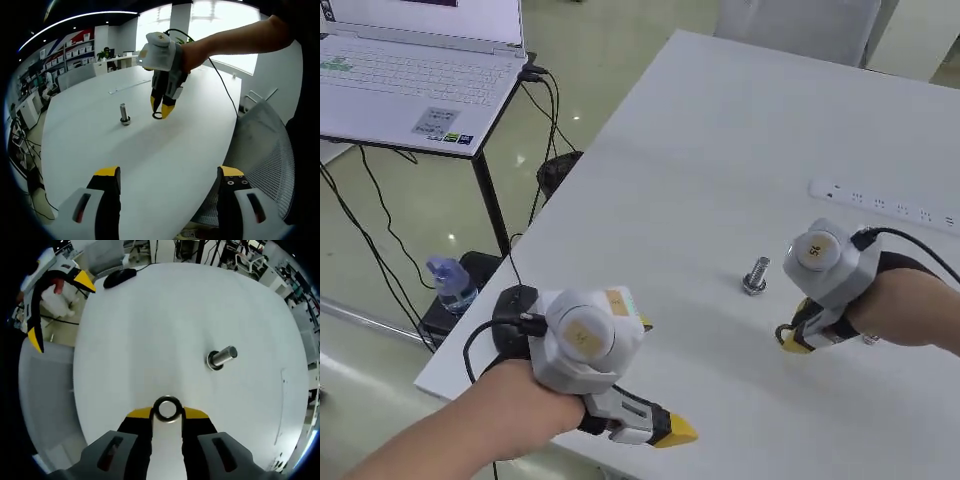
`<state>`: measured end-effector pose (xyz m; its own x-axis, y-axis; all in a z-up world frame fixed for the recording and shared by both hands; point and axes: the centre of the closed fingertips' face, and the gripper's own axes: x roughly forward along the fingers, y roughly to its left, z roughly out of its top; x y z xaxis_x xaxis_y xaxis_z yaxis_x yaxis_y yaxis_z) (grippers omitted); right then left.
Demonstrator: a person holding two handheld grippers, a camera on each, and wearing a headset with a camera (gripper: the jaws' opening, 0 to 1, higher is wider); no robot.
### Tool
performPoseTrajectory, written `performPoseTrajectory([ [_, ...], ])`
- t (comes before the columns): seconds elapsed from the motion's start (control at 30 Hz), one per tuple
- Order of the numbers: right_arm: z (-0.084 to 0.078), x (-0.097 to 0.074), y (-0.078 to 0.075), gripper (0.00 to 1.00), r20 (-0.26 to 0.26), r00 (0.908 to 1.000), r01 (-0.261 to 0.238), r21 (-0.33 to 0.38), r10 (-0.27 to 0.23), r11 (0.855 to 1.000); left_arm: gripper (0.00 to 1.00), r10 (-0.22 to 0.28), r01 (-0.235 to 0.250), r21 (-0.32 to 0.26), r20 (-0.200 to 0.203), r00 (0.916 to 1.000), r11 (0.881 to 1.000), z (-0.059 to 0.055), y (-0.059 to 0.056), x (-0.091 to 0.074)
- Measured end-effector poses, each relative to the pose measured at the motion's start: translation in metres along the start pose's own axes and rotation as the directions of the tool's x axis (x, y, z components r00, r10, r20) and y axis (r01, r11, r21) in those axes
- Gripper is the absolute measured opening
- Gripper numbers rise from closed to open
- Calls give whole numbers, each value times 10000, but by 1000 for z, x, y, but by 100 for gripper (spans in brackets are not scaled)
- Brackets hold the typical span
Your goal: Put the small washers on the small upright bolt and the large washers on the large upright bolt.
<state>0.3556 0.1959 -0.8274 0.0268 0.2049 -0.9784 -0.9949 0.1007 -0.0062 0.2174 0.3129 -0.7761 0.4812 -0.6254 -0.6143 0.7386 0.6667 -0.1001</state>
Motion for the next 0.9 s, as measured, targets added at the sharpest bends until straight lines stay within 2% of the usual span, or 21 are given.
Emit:
performPoseTrajectory([
  [0.13,-2,-10,-8,21,-42,9999,128,105,-127,9999,79,60,-60,18,222,9997,10000,4,-2,-1],
  [0.27,-3,-18,-17,21,-41,9998,214,140,-214,9997,81,92,-93,47,127,9999,9999,1,-3,1],
  [0.4,-2,-28,-30,21,-2,9995,303,176,-303,9994,86,218,-214,-130,293,9993,9997,2,-1,1],
  [0.53,1,-36,-42,21,22,9992,404,149,-404,9991,85,262,-260,-85,168,9995,9996,0,2,4],
  [0.73,16,-47,-49,21,142,9985,528,-72,-527,9986,86,275,-272,-151,189,9994,9995,1,3,5],
  [0.9,31,-48,-53,21,292,9977,618,-256,-611,9978,86,259,-251,-238,309,9992,9994,2,4,7],
])
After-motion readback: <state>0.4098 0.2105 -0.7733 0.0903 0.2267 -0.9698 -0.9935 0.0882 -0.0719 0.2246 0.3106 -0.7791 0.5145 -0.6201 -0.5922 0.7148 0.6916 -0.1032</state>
